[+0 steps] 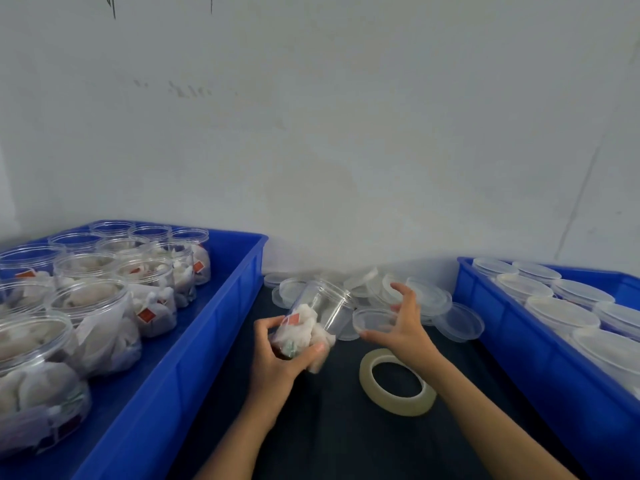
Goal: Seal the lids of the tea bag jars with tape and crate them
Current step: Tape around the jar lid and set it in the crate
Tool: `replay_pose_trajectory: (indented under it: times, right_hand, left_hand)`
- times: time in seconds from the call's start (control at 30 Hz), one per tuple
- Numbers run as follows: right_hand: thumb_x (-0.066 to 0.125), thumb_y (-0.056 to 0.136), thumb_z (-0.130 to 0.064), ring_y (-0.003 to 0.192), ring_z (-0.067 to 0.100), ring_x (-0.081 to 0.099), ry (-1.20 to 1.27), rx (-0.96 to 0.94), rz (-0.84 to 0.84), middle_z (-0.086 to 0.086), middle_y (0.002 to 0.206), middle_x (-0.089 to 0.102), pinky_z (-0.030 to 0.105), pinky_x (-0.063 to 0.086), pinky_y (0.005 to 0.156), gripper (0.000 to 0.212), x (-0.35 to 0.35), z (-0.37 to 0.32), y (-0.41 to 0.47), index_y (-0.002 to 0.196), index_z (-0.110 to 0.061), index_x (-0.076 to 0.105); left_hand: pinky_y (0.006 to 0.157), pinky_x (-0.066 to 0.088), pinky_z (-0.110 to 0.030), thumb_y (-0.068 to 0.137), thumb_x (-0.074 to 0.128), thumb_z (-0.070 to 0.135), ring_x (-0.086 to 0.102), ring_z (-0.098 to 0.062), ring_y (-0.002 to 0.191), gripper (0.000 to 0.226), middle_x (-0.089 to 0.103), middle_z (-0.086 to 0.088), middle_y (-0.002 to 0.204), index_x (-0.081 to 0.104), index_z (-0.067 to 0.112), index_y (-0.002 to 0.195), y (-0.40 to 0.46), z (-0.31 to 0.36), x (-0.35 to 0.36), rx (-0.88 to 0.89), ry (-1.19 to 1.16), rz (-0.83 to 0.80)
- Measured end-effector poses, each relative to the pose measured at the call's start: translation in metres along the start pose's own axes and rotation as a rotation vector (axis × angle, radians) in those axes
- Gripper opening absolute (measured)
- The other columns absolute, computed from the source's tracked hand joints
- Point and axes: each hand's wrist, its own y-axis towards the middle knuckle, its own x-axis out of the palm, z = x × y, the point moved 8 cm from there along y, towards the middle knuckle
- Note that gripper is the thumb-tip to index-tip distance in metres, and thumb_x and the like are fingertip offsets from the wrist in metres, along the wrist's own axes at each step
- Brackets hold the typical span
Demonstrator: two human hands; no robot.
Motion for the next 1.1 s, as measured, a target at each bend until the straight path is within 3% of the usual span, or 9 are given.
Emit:
replay_pose_trajectory:
  times: [0.07,0.23,0.37,0.53,0.63,0.8,0.9,1.0,1.1]
  right_hand:
    - [0.088,0.067,-0.018,0.13,0.024,0.037,0.127,0.037,0.001,0.009,0.139,0.026,0.033,0.045,0.099,0.103,-0.002,0.005,-0.014,0.138,-0.039,0.017]
    - [0.09,0.061,-0.016,0.12,0.018,0.051,0.284,0.067,-0.083,0.008,0.126,0.045,0.023,0.049,0.084,0.11,0.003,0.005,-0.036,0.139,-0.042,0.017]
    - [0.092,0.048,-0.036,0.11,0.011,0.06,0.344,0.049,-0.086,0.001,0.121,0.055,0.021,0.05,0.081,0.117,0.002,0.002,-0.05,0.139,-0.047,0.02]
    - [0.076,0.076,-0.027,0.106,0.023,0.067,0.707,0.043,0.016,0.006,0.113,0.068,0.044,0.054,0.09,0.07,0.007,0.006,-0.057,0.135,-0.036,0.039]
    - [0.06,0.088,-0.034,0.104,0.021,0.067,0.659,0.012,0.081,-0.004,0.108,0.069,0.046,0.055,0.089,0.044,0.013,-0.003,-0.06,0.13,-0.031,0.049]
    - [0.044,0.085,-0.046,0.098,0.009,0.065,0.586,-0.028,0.114,-0.002,0.115,0.062,0.024,0.056,0.081,0.048,0.022,-0.013,-0.069,0.128,-0.026,0.049]
    - [0.039,0.088,-0.044,0.089,0.004,0.063,0.562,-0.046,0.13,-0.009,0.105,0.062,0.02,0.054,0.075,0.041,0.025,-0.017,-0.071,0.124,-0.027,0.047]
    - [0.039,0.094,-0.052,0.09,0.008,0.057,0.481,-0.098,0.153,-0.004,0.103,0.058,0.028,0.049,0.081,0.036,0.031,-0.023,-0.075,0.12,-0.027,0.045]
    - [0.039,0.092,-0.046,0.094,0.004,0.057,0.398,-0.16,0.146,-0.006,0.104,0.058,0.033,0.047,0.086,0.035,0.033,-0.028,-0.078,0.121,-0.028,0.045]
  left_hand:
    - [0.068,0.05,-0.015,0.053,0.091,0.045,0.062,0.003,0.092,0.067,0.059,0.008,0.113,0.053,0.036,0.108,-0.003,0.005,0.004,-0.015,-0.059,-0.047]
    - [0.082,0.053,-0.029,0.051,0.076,0.056,0.063,-0.013,0.104,0.074,0.06,0.0,0.12,0.052,0.03,0.116,-0.008,0.003,0.009,-0.088,-0.185,-0.112]
    - [0.088,0.048,-0.033,0.055,0.066,0.062,0.06,-0.019,0.11,0.077,0.059,-0.004,0.121,0.05,0.025,0.121,-0.011,-0.005,0.011,-0.176,-0.259,-0.134]
    - [0.078,0.05,-0.028,0.081,0.055,0.05,0.063,-0.015,0.106,0.05,0.061,0.001,0.123,0.048,0.034,0.127,-0.011,-0.006,0.019,-0.198,-0.27,-0.19]
    - [0.09,0.047,-0.026,0.078,0.064,0.051,0.061,-0.008,0.111,0.06,0.059,0.008,0.127,0.041,0.041,0.132,-0.014,-0.001,0.027,-0.154,-0.155,-0.274]
    - [0.096,0.047,-0.029,0.057,0.057,0.065,0.059,-0.014,0.114,0.082,0.057,0.001,0.128,0.041,0.037,0.133,-0.017,0.007,0.032,-0.118,-0.07,-0.332]
    - [0.096,0.047,-0.029,0.061,0.058,0.062,0.06,-0.014,0.114,0.077,0.058,0.001,0.127,0.043,0.036,0.132,-0.017,0.007,0.033,-0.122,-0.058,-0.334]
    - [0.088,0.049,-0.025,0.074,0.055,0.049,0.065,-0.013,0.107,0.058,0.064,0.0,0.122,0.048,0.036,0.131,-0.018,0.005,0.031,-0.143,-0.089,-0.322]
    - [0.096,0.049,-0.039,0.076,0.055,0.047,0.066,-0.018,0.107,0.051,0.068,-0.003,0.119,0.056,0.033,0.125,-0.017,0.001,0.028,-0.175,-0.132,-0.288]
